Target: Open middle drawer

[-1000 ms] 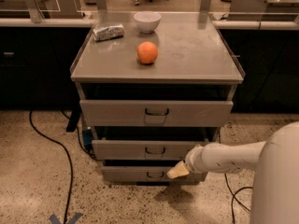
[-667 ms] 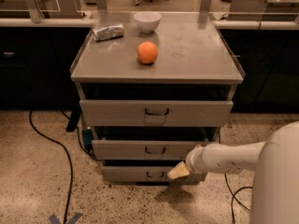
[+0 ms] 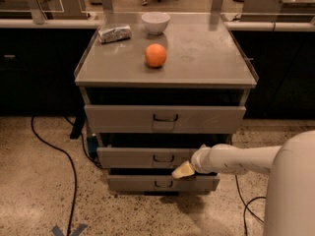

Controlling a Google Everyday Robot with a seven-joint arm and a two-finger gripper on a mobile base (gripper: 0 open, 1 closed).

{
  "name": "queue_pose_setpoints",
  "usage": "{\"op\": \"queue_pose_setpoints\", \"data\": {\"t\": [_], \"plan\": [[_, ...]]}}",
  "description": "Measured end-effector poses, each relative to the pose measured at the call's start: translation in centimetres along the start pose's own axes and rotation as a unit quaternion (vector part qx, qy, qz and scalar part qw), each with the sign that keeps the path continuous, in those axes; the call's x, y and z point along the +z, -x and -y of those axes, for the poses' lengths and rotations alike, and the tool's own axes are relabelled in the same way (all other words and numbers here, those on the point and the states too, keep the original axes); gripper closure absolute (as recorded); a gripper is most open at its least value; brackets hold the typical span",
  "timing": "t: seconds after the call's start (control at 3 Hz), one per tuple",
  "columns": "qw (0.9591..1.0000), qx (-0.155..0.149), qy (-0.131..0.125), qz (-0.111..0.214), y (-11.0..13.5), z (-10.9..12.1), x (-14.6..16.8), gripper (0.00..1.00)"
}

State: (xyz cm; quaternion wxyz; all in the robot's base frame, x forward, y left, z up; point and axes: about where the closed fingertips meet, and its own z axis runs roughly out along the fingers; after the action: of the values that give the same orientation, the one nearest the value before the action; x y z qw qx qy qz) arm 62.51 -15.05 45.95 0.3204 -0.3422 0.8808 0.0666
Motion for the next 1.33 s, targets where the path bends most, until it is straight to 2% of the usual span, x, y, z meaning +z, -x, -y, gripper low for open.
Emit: {"op": "queue_pose_setpoints", "data": {"t": [0.33, 0.67, 1.0, 1.33], "plan": [[0.9993, -0.011, 0.035, 0.006, 1.1, -0.3, 2.4, 0.0], [0.9947, -0.056, 0.086, 0.003, 1.5, -0.6, 4.3, 0.0], [0.9868, -0.105, 0.123, -0.007, 1.1, 1.3, 5.4, 0.0], [0.9825, -0.115, 0.146, -0.013, 1.3, 0.9, 4.9, 0.0]]}}
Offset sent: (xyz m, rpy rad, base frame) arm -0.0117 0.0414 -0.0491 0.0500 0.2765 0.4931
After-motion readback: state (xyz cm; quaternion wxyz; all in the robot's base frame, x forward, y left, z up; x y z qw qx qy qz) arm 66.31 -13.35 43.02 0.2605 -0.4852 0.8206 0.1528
